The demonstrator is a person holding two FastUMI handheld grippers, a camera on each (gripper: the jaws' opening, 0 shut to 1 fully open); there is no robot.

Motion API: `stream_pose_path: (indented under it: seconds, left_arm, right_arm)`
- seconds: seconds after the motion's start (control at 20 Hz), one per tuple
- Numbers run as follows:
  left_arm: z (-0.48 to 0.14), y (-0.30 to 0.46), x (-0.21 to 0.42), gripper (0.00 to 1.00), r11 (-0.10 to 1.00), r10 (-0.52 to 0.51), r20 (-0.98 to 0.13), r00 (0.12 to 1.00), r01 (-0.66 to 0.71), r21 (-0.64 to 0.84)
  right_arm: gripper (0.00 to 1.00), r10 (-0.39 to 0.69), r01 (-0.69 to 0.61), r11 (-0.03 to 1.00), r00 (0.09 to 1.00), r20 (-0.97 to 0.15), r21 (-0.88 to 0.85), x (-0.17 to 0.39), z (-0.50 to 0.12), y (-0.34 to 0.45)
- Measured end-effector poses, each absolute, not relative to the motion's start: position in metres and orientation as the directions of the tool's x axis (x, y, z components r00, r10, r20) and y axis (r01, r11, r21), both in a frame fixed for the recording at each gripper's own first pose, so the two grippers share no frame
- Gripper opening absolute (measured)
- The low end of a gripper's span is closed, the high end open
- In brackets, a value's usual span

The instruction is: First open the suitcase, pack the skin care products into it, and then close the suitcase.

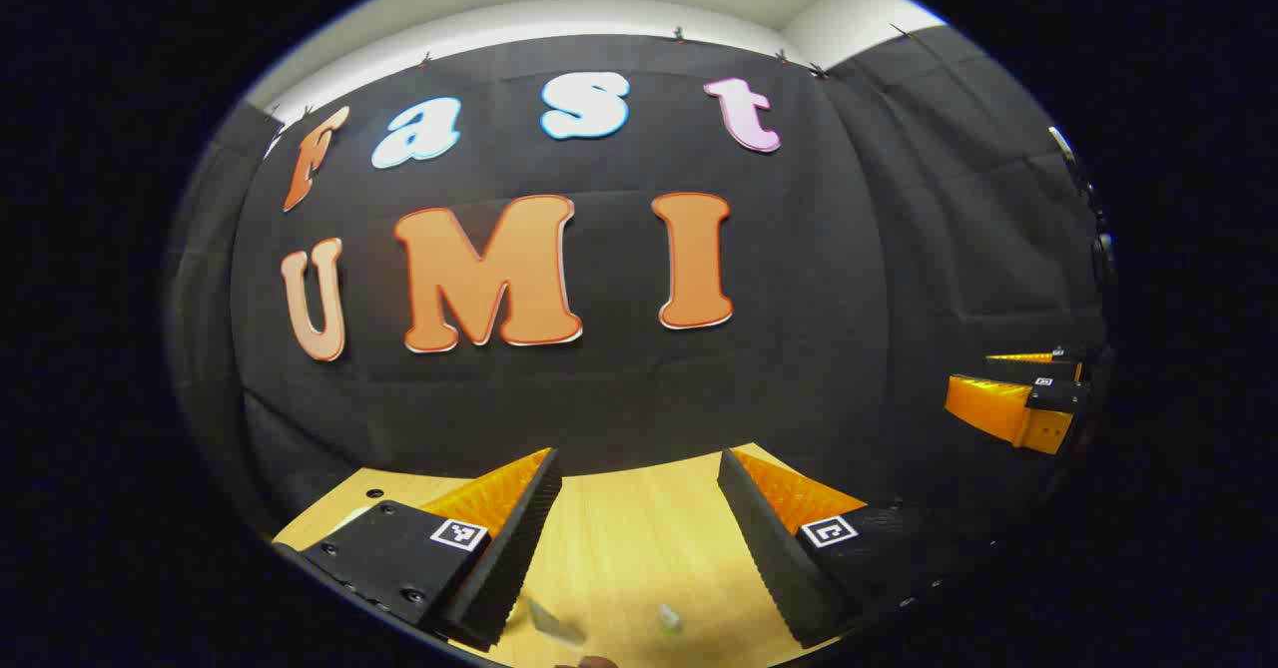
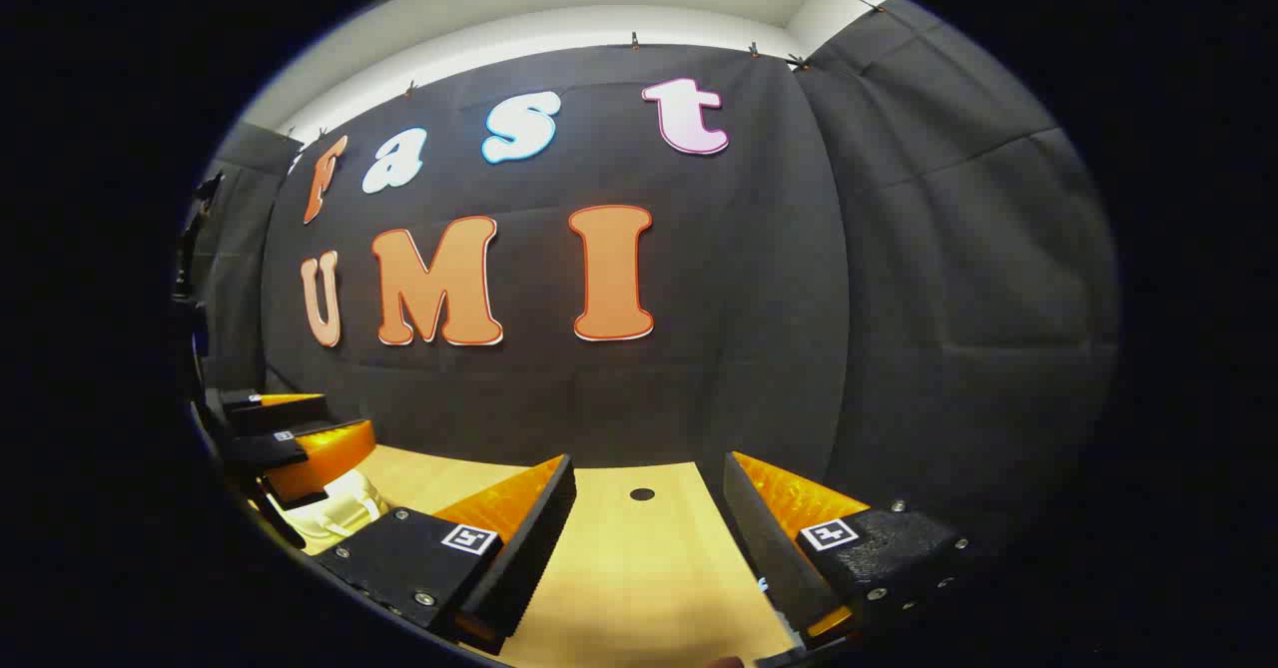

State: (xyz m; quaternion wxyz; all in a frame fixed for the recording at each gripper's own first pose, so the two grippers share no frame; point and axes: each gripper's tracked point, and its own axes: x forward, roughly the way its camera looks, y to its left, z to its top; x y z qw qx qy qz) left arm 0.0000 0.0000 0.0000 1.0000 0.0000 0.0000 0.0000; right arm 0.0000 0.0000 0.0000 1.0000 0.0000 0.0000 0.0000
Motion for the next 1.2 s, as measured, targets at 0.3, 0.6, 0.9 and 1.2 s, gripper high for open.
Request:
stream_pose_path:
  seconds: [0.3, 0.6, 0.9, 1.2]
  left_arm:
    - [-0.006, 0.137, -0.029, 0.98, 0.992, -0.007, -0.010, 1.000, 0.006, -0.123]
    - [-0.020, 0.262, -0.043, 0.97, 0.985, 0.133, -0.034, 0.991, -0.136, -0.104]
    - [-0.020, 0.279, -0.056, 0.97, 0.970, 0.172, -0.035, 0.985, -0.175, -0.166]
    - [-0.022, 0.267, -0.064, 0.97, 0.961, 0.230, -0.044, 0.972, -0.234, -0.146]
  right_arm:
    - [0.94, -0.105, 0.104, 0.992, 0.994, 0.015, 0.069, -0.018, -0.009, 0.097]
    - [0.94, -0.151, 0.151, 0.988, 0.988, -0.021, 0.042, -0.028, -0.016, 0.145]
    - [0.94, -0.070, 0.072, 0.997, 0.994, -0.089, 0.022, -0.025, -0.019, 0.170]
    - [0.94, 0.006, -0.006, 1.000, 0.993, -0.119, -0.004, -0.017, -0.018, 0.169]
